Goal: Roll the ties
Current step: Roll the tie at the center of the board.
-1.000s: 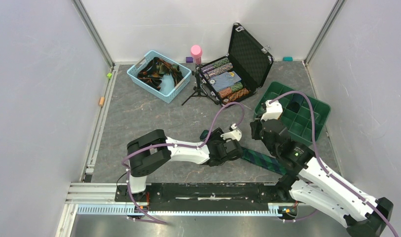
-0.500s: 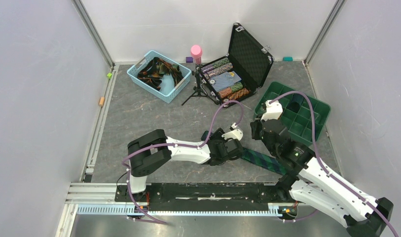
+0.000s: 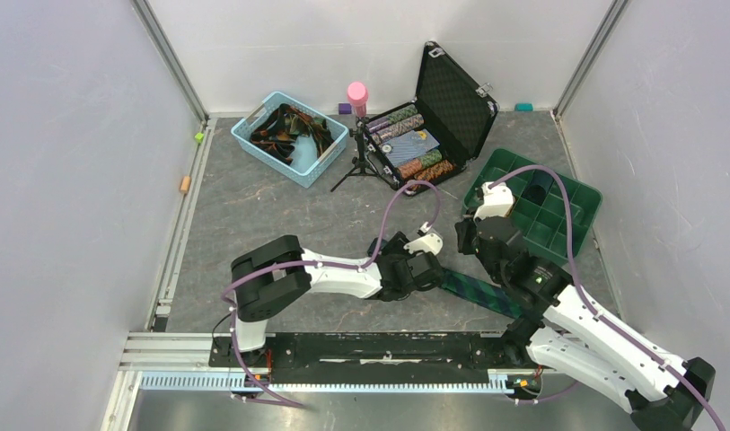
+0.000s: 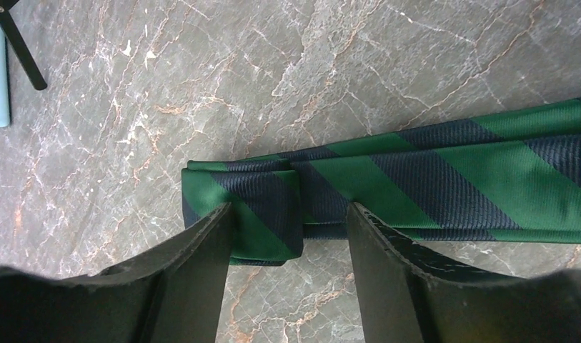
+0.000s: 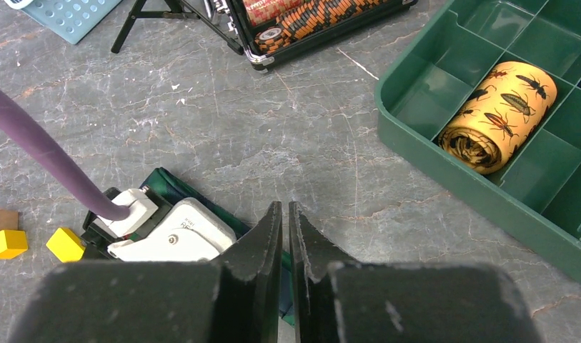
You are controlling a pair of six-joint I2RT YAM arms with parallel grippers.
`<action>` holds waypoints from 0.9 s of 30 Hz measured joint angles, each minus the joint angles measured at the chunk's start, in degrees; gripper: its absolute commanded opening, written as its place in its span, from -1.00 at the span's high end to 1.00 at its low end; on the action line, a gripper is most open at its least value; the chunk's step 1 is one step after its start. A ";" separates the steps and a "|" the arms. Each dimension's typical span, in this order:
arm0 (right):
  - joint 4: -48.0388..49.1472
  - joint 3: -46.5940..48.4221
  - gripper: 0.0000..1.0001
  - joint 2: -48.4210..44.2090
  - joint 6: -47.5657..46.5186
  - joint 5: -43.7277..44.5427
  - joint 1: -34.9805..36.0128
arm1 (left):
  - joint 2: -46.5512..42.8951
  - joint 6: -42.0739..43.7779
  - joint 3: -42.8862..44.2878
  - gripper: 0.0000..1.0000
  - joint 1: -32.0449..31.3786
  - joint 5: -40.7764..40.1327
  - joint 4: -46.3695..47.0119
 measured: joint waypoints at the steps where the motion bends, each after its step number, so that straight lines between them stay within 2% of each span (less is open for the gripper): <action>1: -0.02 0.00 0.74 0.00 0.00 0.00 0.00 | -0.17 -0.02 -0.28 -0.34 0.00 0.09 0.44; 9: 0.00 0.00 0.71 0.00 -0.04 0.04 0.00 | -2.43 -0.26 -2.64 -0.39 0.15 2.01 2.99; 16: -0.26 0.20 0.48 0.42 -0.48 1.05 0.00 | -6.82 -1.55 -3.89 -0.43 0.15 4.00 2.69; 25: -0.55 2.49 0.28 1.33 -1.79 3.13 0.00 | -16.35 -2.51 -7.50 -0.46 0.35 6.86 3.67; 27: -0.55 3.04 0.05 2.08 -2.19 3.34 0.00 | -18.40 -2.95 -8.55 -0.46 0.72 7.43 3.67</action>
